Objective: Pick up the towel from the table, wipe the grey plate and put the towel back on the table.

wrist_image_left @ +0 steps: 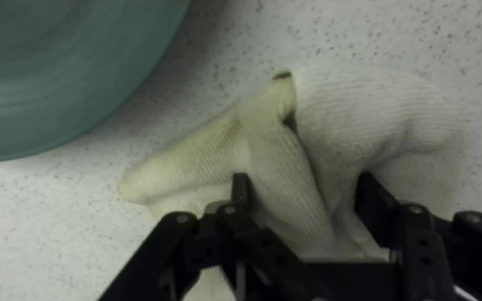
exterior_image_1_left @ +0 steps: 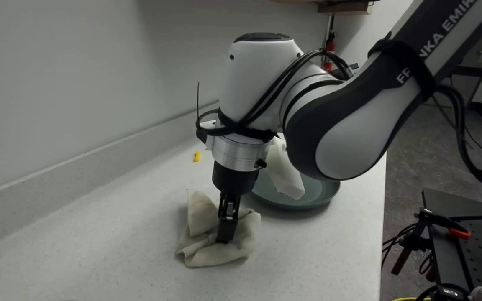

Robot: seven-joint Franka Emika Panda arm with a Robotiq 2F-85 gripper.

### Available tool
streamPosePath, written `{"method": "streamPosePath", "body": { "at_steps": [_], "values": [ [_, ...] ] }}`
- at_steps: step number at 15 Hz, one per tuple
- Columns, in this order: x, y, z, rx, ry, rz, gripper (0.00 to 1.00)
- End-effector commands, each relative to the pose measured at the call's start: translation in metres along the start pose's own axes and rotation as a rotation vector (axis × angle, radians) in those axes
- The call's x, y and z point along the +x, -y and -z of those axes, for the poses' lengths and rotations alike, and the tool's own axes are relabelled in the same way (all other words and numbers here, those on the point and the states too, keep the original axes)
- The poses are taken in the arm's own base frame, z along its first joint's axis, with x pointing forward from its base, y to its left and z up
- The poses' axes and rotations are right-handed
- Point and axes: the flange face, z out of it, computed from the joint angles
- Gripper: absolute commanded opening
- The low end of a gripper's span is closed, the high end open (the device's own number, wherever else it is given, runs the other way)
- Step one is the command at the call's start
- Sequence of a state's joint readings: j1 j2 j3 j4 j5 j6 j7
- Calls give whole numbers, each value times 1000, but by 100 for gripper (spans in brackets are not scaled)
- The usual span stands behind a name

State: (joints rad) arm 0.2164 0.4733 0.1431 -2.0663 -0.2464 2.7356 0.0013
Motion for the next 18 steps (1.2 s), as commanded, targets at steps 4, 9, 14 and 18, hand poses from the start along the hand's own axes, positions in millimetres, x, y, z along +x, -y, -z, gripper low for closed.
{"method": "streamPosePath", "body": {
  "at_steps": [4, 9, 14, 18],
  "values": [
    [8, -4, 21, -1, -52, -12, 12],
    [13, -16, 68, -20, -117, -48, 3],
    [1, -47, 118, -85, -163, -85, 3],
    [-23, -66, 136, -107, -170, -144, 3]
  ]
}}
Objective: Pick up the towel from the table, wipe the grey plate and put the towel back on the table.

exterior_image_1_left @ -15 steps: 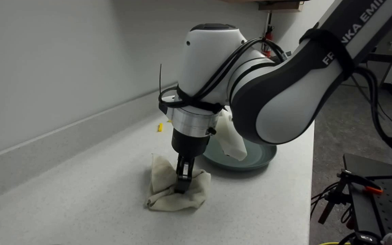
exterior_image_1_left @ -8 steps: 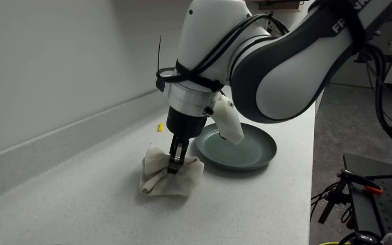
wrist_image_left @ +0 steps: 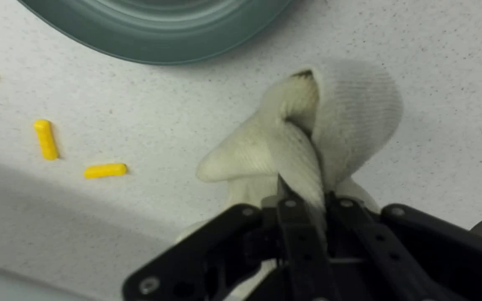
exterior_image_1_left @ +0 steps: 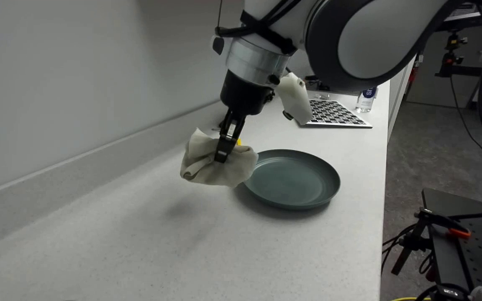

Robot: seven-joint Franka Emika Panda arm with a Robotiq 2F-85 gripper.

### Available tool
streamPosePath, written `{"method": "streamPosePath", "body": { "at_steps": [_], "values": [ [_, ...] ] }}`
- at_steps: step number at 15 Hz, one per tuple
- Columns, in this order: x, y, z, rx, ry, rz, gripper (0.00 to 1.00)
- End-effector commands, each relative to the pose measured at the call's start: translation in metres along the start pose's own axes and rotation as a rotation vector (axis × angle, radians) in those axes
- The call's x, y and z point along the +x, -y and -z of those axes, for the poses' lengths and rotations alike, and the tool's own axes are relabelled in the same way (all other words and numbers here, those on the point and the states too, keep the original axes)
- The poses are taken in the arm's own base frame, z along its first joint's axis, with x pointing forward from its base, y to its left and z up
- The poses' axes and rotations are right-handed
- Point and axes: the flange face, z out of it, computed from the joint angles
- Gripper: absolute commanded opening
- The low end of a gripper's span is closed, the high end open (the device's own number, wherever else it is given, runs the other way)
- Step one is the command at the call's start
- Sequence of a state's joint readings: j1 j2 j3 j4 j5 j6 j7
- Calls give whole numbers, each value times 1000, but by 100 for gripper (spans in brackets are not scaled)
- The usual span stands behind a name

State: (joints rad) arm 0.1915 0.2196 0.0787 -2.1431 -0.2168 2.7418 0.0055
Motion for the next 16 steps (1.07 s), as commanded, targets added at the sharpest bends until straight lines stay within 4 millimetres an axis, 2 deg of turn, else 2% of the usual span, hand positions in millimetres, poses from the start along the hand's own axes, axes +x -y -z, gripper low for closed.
{"method": "streamPosePath", "body": {
  "at_steps": [1, 8, 10, 11, 16],
  "values": [
    [-24, -10, 28, -23, -8, -54, 3],
    [-70, -49, 36, -45, 17, -184, 3],
    [-74, -53, 38, -41, 15, -218, 3],
    [-66, -52, 26, -43, 48, -176, 11],
    [-70, -53, 29, -43, 48, -196, 11]
  ]
}}
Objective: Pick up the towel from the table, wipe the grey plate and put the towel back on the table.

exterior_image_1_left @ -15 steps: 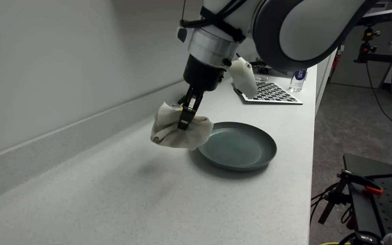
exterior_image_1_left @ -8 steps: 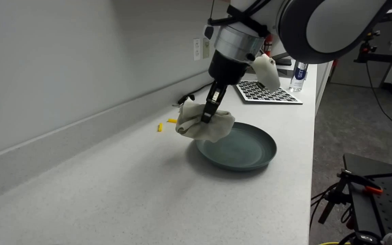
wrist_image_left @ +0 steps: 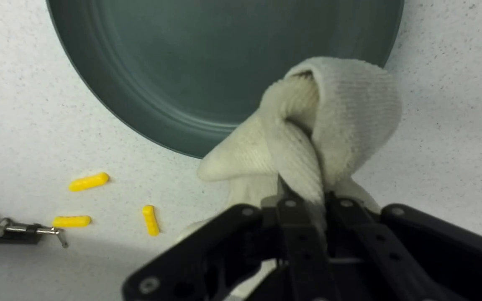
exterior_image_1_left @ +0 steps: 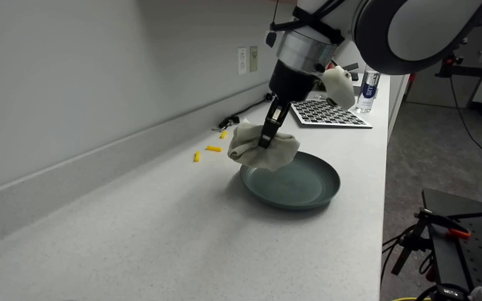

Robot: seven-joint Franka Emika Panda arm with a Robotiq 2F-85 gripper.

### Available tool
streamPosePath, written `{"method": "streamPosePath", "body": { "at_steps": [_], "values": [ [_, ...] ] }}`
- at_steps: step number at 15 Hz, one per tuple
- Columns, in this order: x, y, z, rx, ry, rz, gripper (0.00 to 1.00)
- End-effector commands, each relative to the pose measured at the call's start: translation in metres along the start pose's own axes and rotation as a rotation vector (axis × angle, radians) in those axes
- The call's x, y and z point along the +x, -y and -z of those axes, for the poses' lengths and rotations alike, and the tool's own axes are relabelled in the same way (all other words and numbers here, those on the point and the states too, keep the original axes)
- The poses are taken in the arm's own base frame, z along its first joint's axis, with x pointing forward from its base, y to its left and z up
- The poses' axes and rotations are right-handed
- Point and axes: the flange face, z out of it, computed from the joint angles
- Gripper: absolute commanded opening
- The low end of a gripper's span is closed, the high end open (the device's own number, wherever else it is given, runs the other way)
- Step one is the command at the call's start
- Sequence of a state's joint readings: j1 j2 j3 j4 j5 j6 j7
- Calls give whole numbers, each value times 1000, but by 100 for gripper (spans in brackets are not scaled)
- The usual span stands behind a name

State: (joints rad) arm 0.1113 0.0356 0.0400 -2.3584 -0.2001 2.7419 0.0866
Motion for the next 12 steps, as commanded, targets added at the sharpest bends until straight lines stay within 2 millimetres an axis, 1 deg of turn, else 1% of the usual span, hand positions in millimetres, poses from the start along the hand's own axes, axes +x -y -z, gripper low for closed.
{"method": "streamPosePath", "body": {
  "at_steps": [1, 2, 4, 9, 12],
  "values": [
    [0, -1, 0, 1, 1, 0, 11],
    [0, -1, 0, 1, 1, 0, 3],
    [-2, -11, -7, -9, 18, -17, 3],
    [-15, -44, -30, -44, 75, -64, 3],
    [-18, -56, -47, -55, 103, -76, 3]
  ]
}}
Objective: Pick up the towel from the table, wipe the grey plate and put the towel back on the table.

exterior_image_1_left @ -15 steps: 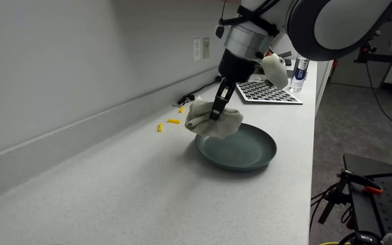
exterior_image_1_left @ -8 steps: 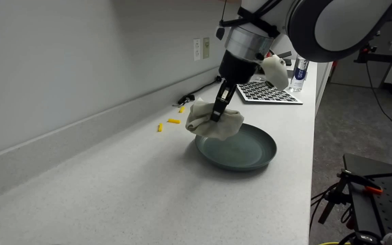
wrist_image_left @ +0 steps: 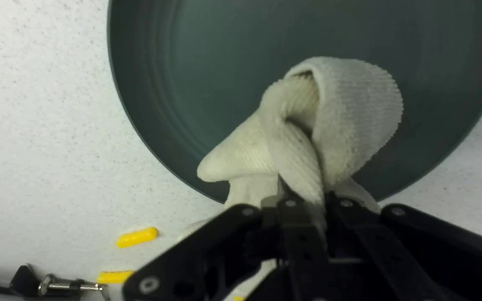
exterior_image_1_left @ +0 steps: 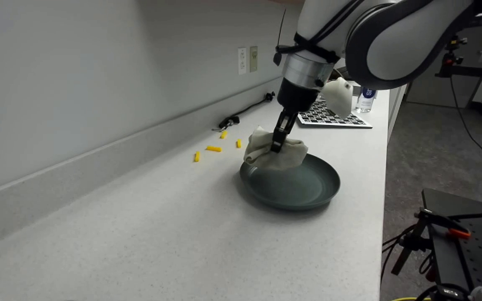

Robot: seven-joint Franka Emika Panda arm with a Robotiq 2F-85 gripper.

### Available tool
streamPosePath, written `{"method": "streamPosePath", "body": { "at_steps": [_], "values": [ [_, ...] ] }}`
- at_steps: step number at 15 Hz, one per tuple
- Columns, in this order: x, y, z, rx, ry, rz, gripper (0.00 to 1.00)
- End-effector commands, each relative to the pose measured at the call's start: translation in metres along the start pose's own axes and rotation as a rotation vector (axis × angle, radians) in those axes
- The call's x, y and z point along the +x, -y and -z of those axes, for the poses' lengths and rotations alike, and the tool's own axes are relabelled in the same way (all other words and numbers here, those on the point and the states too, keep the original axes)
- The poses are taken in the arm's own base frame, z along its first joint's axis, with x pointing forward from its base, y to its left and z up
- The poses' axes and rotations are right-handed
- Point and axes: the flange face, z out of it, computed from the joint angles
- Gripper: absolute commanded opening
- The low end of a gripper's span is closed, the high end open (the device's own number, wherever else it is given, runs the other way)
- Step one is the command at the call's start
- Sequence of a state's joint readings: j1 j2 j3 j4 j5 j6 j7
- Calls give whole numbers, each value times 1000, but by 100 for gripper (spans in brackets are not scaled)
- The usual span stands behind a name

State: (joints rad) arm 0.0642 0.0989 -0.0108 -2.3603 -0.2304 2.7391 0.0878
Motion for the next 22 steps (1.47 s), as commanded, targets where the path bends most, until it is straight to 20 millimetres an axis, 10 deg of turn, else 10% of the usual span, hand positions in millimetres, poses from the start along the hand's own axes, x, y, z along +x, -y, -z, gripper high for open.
{"method": "streamPosePath", "body": {
  "at_steps": [1, 10, 16, 22],
  "values": [
    [3, -11, -17, -20, 33, -21, 3],
    [4, 10, -58, 26, 106, 4, 3],
    [-23, 35, -50, 89, 284, 90, 3],
    [-31, 14, -37, -5, 383, 113, 3]
  ]
}}
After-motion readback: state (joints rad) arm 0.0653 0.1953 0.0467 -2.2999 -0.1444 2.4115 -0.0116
